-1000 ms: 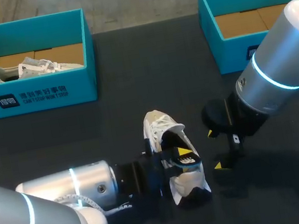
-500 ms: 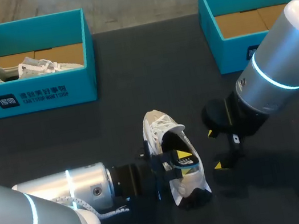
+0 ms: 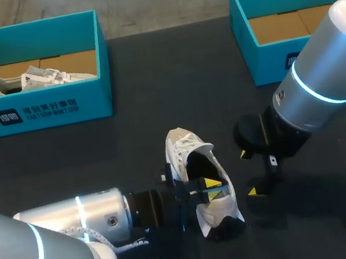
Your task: Take the shoe out of the shoebox, open the shoe tongue, remove and reinsert the insole, then place the shoe into the shoebox
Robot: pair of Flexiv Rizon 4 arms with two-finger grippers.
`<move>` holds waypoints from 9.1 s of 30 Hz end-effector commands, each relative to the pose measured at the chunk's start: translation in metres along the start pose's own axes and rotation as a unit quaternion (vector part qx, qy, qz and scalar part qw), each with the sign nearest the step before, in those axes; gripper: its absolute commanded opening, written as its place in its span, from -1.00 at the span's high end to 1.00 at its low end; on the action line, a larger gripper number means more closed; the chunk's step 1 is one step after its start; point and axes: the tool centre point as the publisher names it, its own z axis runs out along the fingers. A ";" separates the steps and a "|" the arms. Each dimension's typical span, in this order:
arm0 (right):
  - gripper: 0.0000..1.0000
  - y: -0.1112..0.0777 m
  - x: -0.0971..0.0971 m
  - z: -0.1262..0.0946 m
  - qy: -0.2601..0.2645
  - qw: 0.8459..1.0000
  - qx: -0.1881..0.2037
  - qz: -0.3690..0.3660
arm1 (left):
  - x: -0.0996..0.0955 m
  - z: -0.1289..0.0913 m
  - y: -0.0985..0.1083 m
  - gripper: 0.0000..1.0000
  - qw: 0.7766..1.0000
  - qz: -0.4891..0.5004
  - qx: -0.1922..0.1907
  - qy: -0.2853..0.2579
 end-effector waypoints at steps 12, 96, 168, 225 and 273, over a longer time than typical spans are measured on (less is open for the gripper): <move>-1.00 0.000 0.001 0.002 -0.002 1.000 0.000 0.000 | -0.005 0.011 0.026 1.00 1.000 -0.014 -0.028 0.004; -1.00 0.000 0.001 0.002 -0.002 1.000 0.000 0.000 | 0.002 0.009 0.031 1.00 0.994 -0.048 -0.033 0.092; -1.00 0.000 0.001 0.002 -0.002 1.000 0.000 0.000 | -0.056 -0.121 -0.015 1.00 0.852 0.032 -0.121 0.509; -1.00 -0.111 -0.047 -0.061 0.017 0.997 0.016 -0.067 | 0.007 -0.014 0.013 1.00 0.684 0.270 -0.127 0.666; -1.00 -0.111 -0.047 -0.061 0.017 0.997 0.016 -0.067 | 0.046 -0.006 0.039 1.00 0.680 0.271 -0.118 0.671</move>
